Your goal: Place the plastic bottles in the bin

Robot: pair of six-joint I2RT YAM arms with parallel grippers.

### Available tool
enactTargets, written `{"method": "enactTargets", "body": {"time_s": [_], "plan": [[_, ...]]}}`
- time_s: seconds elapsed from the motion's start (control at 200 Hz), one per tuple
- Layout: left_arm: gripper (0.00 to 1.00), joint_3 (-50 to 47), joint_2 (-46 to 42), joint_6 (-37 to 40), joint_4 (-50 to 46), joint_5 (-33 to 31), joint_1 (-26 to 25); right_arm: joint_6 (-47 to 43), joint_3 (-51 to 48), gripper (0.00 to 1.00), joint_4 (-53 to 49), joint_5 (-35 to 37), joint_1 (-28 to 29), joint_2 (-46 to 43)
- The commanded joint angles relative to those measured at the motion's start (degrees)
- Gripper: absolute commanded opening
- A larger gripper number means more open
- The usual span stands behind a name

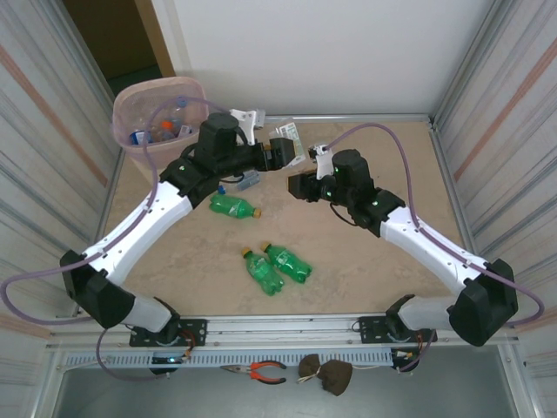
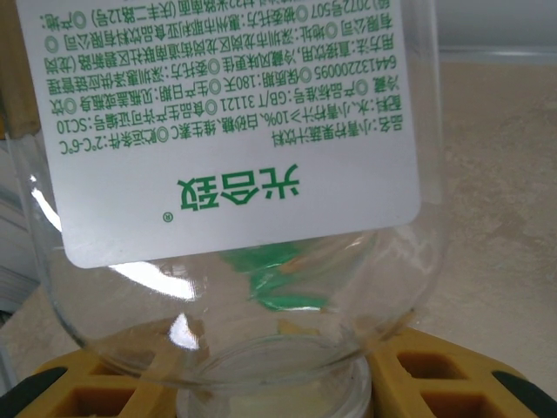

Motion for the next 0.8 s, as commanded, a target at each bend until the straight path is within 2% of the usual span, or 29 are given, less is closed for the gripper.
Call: {"method": "enactTargets", "body": {"time_s": [0.0, 0.19, 0.356, 0.641, 0.791], "plan": [[0.84, 2.44, 1.03, -0.17, -0.73, -5.85, -1.11, 1.55, 1.2, 0.19, 1.8, 0.7, 0.88, -2.59], [0.74, 1.61, 1.4, -0.61, 1.32, -5.72, -2.01, 1.86, 1.07, 0.19, 1.87, 1.14, 1.65, -3.6], [0.61, 0.57, 0.68, -0.62, 2.33, -4.98, -2.09, 1.66, 0.87, 0.19, 1.89, 2.0, 2.23, -3.61], [0.43, 0.86, 0.54, -0.56, 2.99, -2.58, -2.07, 0.85, 0.9, 0.19, 1.55, 3.53, 2.58, -3.56], [0.37, 0.93, 0.18, 0.04, 2.91, -2.82, -2.07, 0.69, 0.96, 0.23, 0.97, 4.5, 2.64, -4.21]]}}
